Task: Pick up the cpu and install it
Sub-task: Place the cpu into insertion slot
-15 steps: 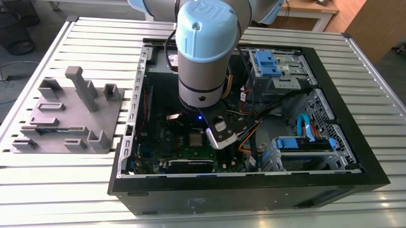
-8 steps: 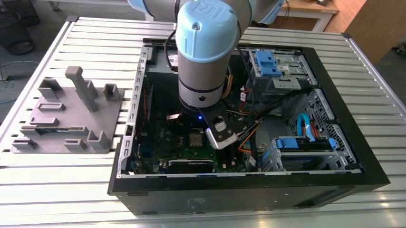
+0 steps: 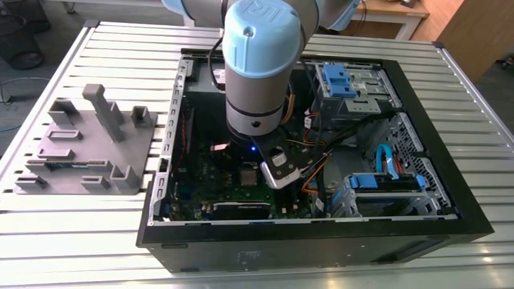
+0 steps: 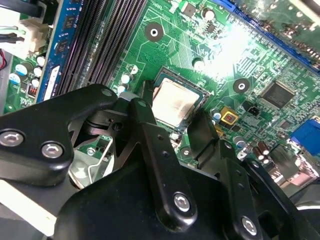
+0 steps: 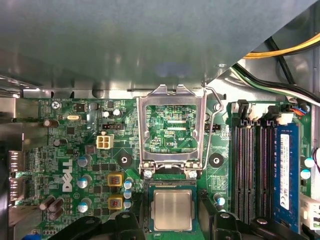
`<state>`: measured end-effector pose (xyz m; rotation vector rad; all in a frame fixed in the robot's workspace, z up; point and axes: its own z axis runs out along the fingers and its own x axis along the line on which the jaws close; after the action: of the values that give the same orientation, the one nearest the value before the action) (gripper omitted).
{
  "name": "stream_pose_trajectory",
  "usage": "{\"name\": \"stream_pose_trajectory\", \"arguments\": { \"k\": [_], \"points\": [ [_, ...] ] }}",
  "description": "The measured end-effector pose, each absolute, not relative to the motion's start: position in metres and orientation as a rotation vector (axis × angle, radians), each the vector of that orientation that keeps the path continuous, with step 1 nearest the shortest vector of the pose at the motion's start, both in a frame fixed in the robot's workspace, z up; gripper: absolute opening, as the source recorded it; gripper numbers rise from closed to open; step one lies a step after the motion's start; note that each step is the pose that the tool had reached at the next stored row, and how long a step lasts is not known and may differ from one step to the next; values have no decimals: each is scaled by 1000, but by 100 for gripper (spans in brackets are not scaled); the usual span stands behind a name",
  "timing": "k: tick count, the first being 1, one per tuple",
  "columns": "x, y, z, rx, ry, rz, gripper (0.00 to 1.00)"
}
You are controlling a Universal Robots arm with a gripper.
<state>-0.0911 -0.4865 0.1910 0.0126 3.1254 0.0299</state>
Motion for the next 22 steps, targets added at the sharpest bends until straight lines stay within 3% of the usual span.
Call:
{"name": "stream_pose_trajectory", "arguments": {
  "k": [16,18,19,22],
  "points": [
    [-91,-486,193,13,3125,31,54],
    [-91,-486,193,13,3125,31,53],
    [-91,-486,193,13,3125,31,46],
    [-91,-486,193,13,3125,31,46]
  ]
}}
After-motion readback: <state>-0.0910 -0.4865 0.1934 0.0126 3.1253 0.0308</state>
